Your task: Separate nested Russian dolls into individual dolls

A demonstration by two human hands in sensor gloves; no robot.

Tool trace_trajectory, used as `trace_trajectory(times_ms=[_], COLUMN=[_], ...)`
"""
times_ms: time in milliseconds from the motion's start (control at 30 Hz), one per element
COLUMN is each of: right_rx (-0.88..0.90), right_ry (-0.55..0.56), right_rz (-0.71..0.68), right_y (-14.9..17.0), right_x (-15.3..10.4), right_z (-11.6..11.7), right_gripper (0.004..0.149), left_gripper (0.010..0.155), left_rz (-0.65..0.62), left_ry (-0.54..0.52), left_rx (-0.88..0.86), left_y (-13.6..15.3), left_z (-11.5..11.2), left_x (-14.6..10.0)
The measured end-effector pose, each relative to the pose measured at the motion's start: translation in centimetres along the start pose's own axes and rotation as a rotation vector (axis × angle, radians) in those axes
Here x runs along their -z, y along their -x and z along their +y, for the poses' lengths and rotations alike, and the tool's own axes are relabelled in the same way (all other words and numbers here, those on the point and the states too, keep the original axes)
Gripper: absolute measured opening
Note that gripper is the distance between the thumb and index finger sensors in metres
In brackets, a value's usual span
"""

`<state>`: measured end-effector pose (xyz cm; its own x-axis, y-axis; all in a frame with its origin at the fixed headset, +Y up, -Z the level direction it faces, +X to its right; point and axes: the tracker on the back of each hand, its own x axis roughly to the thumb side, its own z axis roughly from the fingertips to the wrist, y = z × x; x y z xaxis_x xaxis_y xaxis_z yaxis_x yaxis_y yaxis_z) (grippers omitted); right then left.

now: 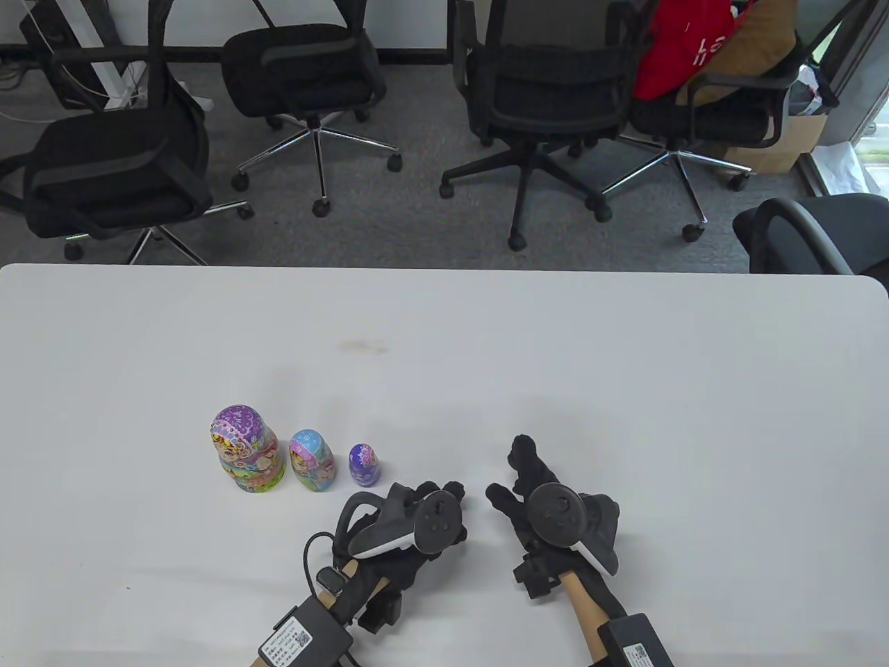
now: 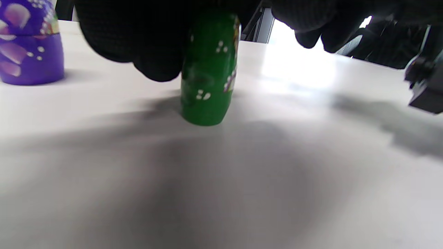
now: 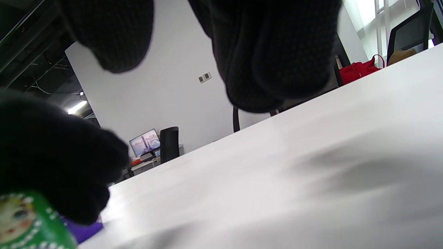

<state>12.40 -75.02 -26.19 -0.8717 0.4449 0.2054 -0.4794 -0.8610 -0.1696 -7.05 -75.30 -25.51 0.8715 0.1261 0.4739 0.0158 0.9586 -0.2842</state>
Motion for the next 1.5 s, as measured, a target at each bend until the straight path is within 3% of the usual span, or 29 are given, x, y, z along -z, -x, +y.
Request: trace_trajectory(times_ms=[133,333,833,1000,1133,1233,1400,1500], right_rx=[-0.002,0.006,0.021,0.006,-0.024,0.011,0.153,0.24], right_ry=[-0.005,-0.03,-0.254,-0.226,-0.121,-0.116,-0.226,-0.246], right_rz=[-0.001,-0.018,-0.173,-0.198,-0.216,-0.23,-0.222,-0.193], right_y=[0.0,-0.3,-3.9,-4.8,-5.0,-4.7,-4.0,-3.5], right_x=[0.0,-0.1,-0.9,-1.3,-1.7,-1.7,-1.0,-0.7], right_z=[0.1,0.4,3.0,3.3,2.9,2.7,2.3,2.3], right_gripper=[0.082,0.081,0.079,0.079,0.076,0.069,0.067,0.067], left_gripper=[0.06,0.056,0.059,0.06,0.06,0.059,0.057,0.057], left_rz=[0.013,0.006,-0.037,-0.067,-0.07,-0.102,-0.174,-0.188], left_ry=[0.026,-0.044,-0.233,-0.25,-0.271,-0.249,-0.215,-0.248], left_rx=[0.061,0.043,-0.297,-0.462,-0.489,-0.5,-0.503,-0.48], left_y=[-0.2,0.2,2.5,2.2,2.1,2.1,2.1,1.9], left_z=[-0.9,-0.7,2.6,2.7,2.8,2.8,2.9,3.2], left_x=[0.4,0.4,-1.0,-1.2,-1.4,-1.4,-1.4,-1.6])
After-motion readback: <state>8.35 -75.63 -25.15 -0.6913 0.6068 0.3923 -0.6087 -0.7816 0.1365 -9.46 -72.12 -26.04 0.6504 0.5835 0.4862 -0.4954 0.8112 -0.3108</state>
